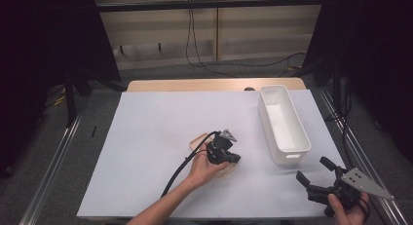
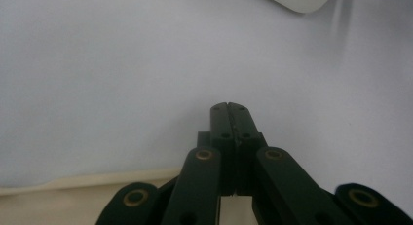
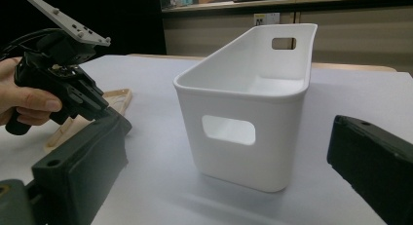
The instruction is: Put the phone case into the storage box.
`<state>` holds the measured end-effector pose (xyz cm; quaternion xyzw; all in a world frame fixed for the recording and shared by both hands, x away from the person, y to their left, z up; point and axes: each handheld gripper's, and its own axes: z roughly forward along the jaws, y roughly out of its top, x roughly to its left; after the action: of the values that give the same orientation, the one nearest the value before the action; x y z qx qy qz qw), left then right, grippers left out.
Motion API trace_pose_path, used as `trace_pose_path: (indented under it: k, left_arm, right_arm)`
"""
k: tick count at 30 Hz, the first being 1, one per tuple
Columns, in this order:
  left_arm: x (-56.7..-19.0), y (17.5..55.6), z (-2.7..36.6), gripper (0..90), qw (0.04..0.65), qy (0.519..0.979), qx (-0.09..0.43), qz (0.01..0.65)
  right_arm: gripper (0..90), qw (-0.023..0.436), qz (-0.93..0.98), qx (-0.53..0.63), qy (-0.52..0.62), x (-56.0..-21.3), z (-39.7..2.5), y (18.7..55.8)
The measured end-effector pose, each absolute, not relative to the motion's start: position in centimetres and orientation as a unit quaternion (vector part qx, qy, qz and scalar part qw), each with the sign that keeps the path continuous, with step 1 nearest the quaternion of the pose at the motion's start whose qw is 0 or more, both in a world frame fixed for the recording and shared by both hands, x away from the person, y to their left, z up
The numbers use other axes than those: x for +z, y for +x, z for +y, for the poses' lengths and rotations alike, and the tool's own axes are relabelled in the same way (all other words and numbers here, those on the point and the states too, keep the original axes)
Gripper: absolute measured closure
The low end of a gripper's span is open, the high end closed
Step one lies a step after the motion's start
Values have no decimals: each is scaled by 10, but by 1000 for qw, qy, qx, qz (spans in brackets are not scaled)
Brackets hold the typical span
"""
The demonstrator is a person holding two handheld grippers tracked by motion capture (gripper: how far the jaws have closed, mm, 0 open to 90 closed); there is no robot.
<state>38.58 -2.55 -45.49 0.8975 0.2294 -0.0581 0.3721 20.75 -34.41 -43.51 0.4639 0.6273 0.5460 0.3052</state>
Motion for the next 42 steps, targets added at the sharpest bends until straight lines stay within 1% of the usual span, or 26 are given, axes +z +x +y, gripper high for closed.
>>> trace_pose_path:
  k: [20, 42]
  left_arm:
    - [-454, 377, -14, 900, 370, 899, -55, 226]
    - [-452, 367, 8, 900, 367, 901, -60, 225]
  right_arm:
    - [5, 304, 627, 547, 464, -435, -343, 207]
    - [5, 303, 629, 545, 463, -435, -342, 208]
